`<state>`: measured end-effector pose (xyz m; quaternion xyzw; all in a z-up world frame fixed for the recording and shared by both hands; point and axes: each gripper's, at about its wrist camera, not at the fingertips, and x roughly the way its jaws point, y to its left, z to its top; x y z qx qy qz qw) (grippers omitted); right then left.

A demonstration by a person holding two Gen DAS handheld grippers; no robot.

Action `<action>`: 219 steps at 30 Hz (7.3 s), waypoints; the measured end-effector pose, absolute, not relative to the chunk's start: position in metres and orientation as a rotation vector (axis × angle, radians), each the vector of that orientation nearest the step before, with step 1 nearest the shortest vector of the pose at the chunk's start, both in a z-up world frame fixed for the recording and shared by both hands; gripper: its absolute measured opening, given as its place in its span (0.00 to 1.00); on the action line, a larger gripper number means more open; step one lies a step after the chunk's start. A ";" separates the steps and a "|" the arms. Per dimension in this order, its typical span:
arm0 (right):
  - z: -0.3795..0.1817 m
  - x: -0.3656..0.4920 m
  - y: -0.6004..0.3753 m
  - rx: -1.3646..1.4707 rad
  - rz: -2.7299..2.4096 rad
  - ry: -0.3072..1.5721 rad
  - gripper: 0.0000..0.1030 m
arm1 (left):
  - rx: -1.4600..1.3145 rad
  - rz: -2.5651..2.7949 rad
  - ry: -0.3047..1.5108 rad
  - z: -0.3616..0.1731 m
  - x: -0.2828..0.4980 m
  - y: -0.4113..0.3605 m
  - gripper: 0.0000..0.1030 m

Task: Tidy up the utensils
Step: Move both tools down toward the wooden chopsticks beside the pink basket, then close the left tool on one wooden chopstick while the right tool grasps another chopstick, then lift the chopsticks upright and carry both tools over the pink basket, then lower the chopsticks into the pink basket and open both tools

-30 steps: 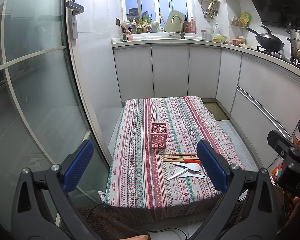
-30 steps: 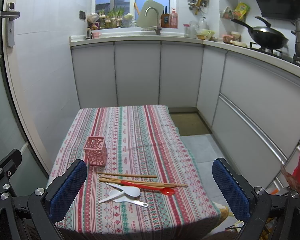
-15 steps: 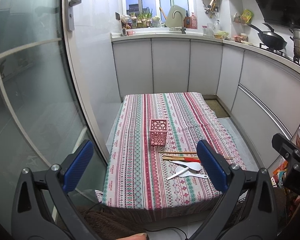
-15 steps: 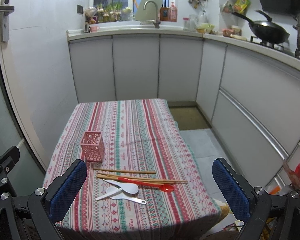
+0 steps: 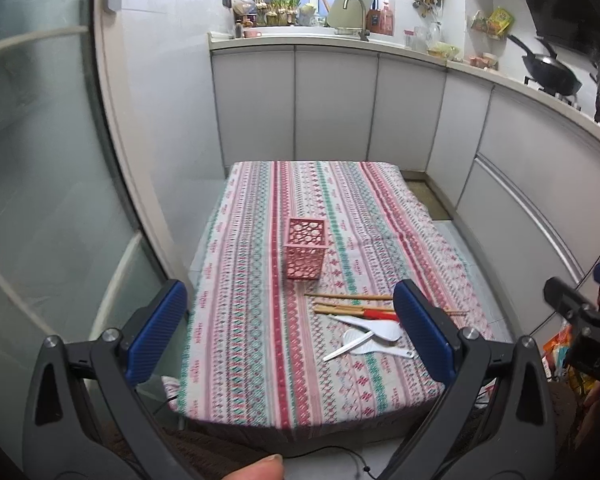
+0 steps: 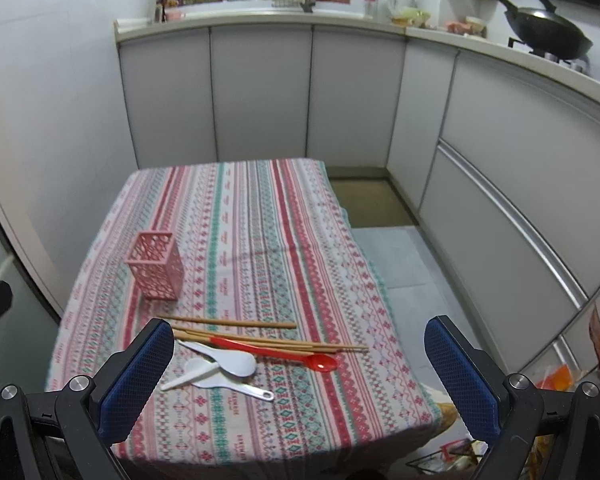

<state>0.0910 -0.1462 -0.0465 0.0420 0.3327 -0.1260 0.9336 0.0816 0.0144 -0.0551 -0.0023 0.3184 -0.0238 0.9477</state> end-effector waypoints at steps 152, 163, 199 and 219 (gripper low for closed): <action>-0.162 0.314 -0.272 0.704 -0.217 0.772 0.04 | 0.153 -0.490 0.745 -0.103 0.270 -0.032 0.08; -0.089 0.292 -0.240 0.571 -0.079 0.545 0.04 | 0.031 -0.371 0.515 -0.047 0.268 0.004 0.07; -0.111 0.381 -0.136 0.459 0.153 0.568 0.05 | 0.011 -0.239 0.647 -0.117 0.344 0.024 0.07; -0.137 0.398 -0.134 0.509 0.164 0.670 0.11 | -0.047 -0.244 0.710 -0.125 0.354 0.032 0.27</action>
